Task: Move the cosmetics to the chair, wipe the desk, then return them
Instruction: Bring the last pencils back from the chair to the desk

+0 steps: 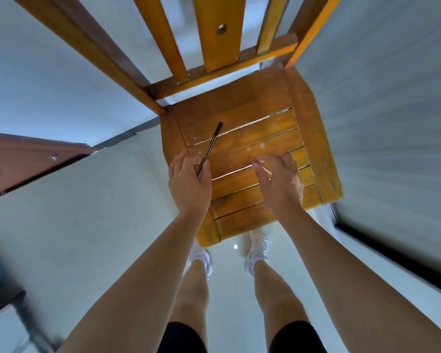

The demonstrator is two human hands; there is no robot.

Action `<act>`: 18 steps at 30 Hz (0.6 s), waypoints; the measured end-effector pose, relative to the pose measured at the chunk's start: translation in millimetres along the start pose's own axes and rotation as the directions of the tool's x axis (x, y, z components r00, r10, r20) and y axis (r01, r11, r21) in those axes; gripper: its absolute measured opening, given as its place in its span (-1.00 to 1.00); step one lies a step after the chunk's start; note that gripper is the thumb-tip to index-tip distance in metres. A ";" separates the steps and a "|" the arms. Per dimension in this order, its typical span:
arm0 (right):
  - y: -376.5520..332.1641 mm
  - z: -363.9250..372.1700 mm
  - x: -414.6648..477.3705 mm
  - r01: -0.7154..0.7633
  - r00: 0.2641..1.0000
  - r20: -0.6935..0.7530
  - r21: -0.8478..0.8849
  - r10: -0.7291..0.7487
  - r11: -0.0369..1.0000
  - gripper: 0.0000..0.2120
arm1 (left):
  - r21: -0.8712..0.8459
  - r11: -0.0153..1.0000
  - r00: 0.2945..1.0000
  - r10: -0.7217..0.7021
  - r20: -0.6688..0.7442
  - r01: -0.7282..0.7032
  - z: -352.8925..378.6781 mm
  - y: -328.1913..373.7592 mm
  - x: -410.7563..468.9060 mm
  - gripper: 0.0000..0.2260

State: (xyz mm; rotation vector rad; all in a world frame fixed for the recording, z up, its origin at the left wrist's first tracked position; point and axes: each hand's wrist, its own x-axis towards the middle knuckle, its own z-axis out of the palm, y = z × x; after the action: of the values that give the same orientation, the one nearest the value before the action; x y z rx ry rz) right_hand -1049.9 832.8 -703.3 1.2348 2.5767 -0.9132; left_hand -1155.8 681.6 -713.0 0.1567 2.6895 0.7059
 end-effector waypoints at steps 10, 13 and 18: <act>-143.1 -155.6 -71.1 0.336 0.942 -0.042 0.142 -0.333 0.931 -0.77 | -0.238 0.971 0.924 -0.059 -0.377 -0.035 -257.9 73.8 -84.2 -0.84; -194.0 -180.3 -109.9 0.494 0.863 0.011 0.194 -0.506 0.847 -0.76 | -0.281 0.959 0.846 -0.121 -0.519 -0.035 -324.3 70.3 -139.2 -0.89; -277.4 -213.6 -195.9 0.727 0.614 0.107 0.311 -0.782 0.612 -0.76 | -0.285 0.955 0.675 -0.261 -0.690 0.079 -413.8 41.4 -245.4 -0.90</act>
State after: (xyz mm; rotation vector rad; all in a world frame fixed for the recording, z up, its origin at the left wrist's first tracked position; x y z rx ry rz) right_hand -1101.8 694.3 -330.3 -0.0780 2.8295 -1.4279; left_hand -1077.6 482.0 -280.3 -0.5607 3.2395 1.2206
